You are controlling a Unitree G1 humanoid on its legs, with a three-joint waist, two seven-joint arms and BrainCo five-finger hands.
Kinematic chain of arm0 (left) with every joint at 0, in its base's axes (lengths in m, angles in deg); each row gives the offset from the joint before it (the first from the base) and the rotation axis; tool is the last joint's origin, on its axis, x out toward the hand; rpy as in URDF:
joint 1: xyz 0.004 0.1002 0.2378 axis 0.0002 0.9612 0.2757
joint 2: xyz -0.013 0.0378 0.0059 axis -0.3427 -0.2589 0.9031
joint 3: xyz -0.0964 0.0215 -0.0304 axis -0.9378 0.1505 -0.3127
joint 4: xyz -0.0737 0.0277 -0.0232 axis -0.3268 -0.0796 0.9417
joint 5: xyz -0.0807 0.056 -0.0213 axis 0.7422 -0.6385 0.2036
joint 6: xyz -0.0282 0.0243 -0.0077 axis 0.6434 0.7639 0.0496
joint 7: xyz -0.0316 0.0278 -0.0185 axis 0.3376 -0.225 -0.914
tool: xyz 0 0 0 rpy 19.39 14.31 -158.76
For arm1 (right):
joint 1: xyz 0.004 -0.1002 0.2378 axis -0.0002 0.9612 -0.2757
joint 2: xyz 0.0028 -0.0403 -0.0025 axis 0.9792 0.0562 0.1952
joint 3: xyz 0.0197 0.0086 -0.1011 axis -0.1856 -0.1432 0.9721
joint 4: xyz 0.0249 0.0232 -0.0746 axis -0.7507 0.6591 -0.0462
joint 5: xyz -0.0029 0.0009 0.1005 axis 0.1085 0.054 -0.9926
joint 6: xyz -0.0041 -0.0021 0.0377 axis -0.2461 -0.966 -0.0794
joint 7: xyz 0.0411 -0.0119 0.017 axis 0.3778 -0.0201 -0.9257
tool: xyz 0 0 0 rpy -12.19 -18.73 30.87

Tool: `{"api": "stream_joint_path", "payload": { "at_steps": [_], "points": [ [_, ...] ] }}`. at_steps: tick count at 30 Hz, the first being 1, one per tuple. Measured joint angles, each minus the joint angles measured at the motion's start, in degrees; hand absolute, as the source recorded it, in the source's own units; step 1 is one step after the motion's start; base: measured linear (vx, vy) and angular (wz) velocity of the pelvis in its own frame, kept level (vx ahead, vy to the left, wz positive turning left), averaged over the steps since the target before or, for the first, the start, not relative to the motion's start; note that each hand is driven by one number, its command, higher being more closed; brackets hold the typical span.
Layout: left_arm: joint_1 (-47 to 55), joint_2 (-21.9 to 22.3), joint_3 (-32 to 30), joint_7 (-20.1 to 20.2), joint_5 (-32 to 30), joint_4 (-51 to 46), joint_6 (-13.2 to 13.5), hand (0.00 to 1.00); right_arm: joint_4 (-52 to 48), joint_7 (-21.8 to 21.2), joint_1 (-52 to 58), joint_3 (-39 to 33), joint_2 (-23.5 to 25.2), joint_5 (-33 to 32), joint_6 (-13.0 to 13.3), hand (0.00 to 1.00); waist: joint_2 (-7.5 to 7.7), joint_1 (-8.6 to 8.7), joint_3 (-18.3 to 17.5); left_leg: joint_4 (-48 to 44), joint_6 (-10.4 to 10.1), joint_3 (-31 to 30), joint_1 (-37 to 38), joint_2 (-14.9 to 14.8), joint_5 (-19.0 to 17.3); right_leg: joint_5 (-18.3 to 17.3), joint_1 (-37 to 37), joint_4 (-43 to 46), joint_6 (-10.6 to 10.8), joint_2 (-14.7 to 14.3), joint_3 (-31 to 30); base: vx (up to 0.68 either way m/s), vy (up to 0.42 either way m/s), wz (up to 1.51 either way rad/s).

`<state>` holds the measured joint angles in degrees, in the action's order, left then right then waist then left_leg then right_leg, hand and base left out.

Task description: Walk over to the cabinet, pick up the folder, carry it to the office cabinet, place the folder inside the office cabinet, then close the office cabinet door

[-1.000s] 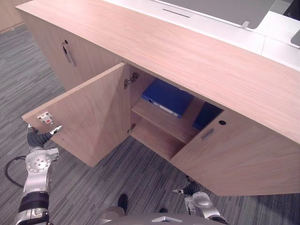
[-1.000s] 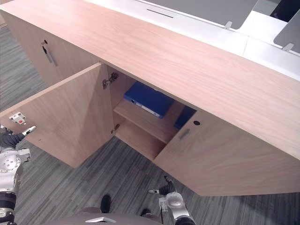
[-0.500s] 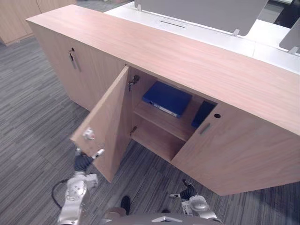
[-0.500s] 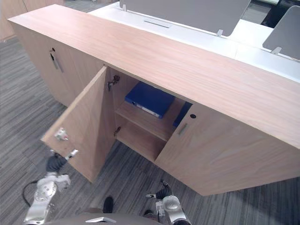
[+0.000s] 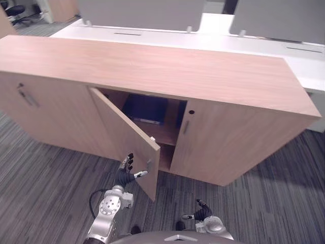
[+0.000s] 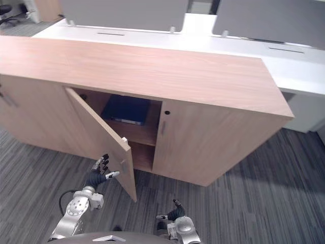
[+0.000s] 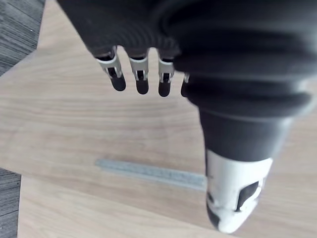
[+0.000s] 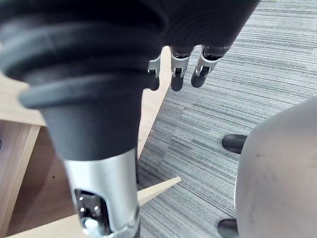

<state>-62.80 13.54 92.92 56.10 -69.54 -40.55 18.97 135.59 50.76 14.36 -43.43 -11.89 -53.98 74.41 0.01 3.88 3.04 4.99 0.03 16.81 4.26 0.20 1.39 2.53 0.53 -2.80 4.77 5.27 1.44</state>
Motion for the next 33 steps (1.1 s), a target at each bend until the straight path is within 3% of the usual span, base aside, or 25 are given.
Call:
{"api": "stream_joint_path", "payload": {
  "at_steps": [2, 7, 15, 23, 26, 30, 33],
  "points": [
    [-3.6, -0.4, -0.5, -0.2, -1.0, 2.4, -0.2, 0.0, 0.0, 0.0, 0.0, 0.0, 0.0, 0.0, 0.0, 0.0, -0.31, 0.28, -0.2, 0.0, -0.1, 2.1, 0.0, -0.3, -0.5, 1.0, -0.7, -0.4, -0.3, -0.5, -2.1, 0.08, -0.011, -0.58],
    [-12.5, -4.3, -6.0, -5.0, -3.0, 11.9, -2.3, 0.0, -1.8, 0.0, 0.7, -0.3, -0.1, 0.0, 0.0, 0.0, -0.32, 2.98, -0.2, -0.4, -0.8, 5.7, 1.2, -1.4, -1.4, 2.1, -1.0, -1.6, -0.1, -1.7, -5.3, 0.07, -0.037, -0.38],
    [-20.2, -7.8, -7.0, -8.9, -4.4, 17.0, -3.6, 0.0, -1.9, 0.0, 0.8, -2.8, -0.1, -0.6, 0.2, 0.0, -0.37, 4.61, -0.2, -0.4, -1.2, 7.1, 0.9, -1.8, -1.8, 2.4, -1.8, -1.8, -0.4, -2.4, -6.2, -0.01, -0.043, -0.11],
    [-20.7, -7.6, -7.0, -8.5, -4.4, 19.0, -3.5, 0.0, -1.5, 0.0, 1.2, -5.2, -1.4, -2.8, 0.3, 0.0, -0.39, 4.95, -0.2, -0.9, -1.6, 8.1, 1.0, -2.5, -2.1, 2.2, -1.9, -1.4, -1.1, -2.7, -6.9, -0.04, -0.022, -0.06],
    [-19.0, -7.3, -7.0, -8.3, -4.3, 19.0, -3.5, 0.0, 0.2, 0.2, 1.6, -6.7, -1.8, -2.9, 0.2, 0.0, -0.14, 4.06, 0.0, -6.7, -1.9, 7.7, -0.7, -3.8, -5.2, 1.7, -1.5, -0.6, -1.4, -3.0, -7.1, -0.01, -0.047, -0.02],
    [-15.7, -5.9, -8.0, -6.5, -4.2, 19.0, -3.4, 0.0, 2.5, 0.2, 1.9, -7.4, -2.9, -3.1, -0.2, 0.0, -0.49, 3.43, 0.8, -10.7, -1.6, -3.1, -3.5, -3.5, -5.7, 1.7, -1.9, -0.6, -1.4, -3.2, -7.1, 0.01, -0.08, 0.1],
    [-12.8, -5.0, -8.5, -6.1, -4.3, 19.0, -3.4, 0.0, 3.1, 0.4, 1.6, -7.6, -3.3, -3.3, -0.2, 0.0, -0.81, 2.22, 1.3, -10.7, -1.8, -4.9, -3.2, -3.5, -5.9, 2.2, -1.9, -0.7, -1.4, -3.5, -7.7, -0.05, -0.027, -0.08]
  ]
}}
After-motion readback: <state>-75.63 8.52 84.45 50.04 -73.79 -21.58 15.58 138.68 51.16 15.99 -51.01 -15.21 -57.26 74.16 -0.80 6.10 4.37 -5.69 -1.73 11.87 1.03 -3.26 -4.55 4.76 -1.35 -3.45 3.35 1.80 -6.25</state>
